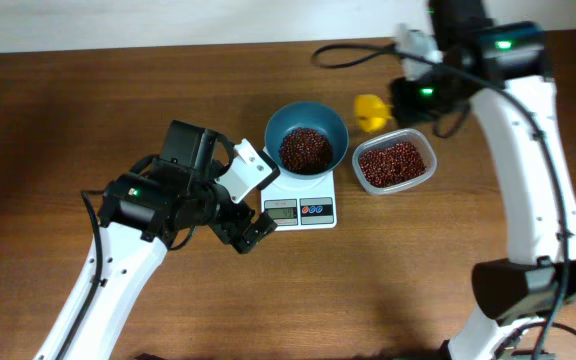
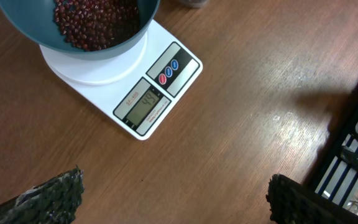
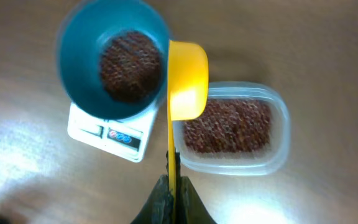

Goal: Scoop item into bowl and weigh 50g on scale
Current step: 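Move the empty scoop with the right gripper back to the bean tub, then dip the scoop into the red beans with the right gripper and lift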

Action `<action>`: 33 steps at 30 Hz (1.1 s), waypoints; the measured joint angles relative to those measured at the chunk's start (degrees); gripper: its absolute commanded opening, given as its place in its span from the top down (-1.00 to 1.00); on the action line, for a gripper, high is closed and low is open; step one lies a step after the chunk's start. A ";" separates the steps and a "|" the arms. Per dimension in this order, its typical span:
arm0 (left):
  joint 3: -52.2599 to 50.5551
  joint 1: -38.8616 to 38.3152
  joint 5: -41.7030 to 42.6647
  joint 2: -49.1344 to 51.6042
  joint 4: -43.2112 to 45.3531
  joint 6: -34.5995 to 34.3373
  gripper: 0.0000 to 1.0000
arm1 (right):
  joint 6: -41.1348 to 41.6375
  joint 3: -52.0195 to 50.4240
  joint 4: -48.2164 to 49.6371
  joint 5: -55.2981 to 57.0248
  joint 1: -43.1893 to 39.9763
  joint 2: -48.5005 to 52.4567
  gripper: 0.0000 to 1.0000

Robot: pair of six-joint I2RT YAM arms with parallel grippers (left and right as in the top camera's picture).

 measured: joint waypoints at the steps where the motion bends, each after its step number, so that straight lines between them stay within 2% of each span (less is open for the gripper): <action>1: 0.00 0.00 0.00 0.00 0.00 -0.02 -0.97 | 1.68 0.09 -1.77 1.11 -1.29 -0.70 0.92; 11: 0.00 0.00 0.00 -0.02 0.00 0.00 -0.97 | 7.28 -0.55 -3.87 5.51 -3.19 -0.39 0.92; 25: 0.00 0.00 0.00 -0.02 0.00 -0.02 -0.97 | 8.50 -2.58 -3.72 6.34 -3.19 3.56 0.92; 33: 0.00 0.00 0.00 0.00 0.00 0.00 -0.97 | 8.50 -2.67 -4.63 7.63 -3.19 10.14 0.92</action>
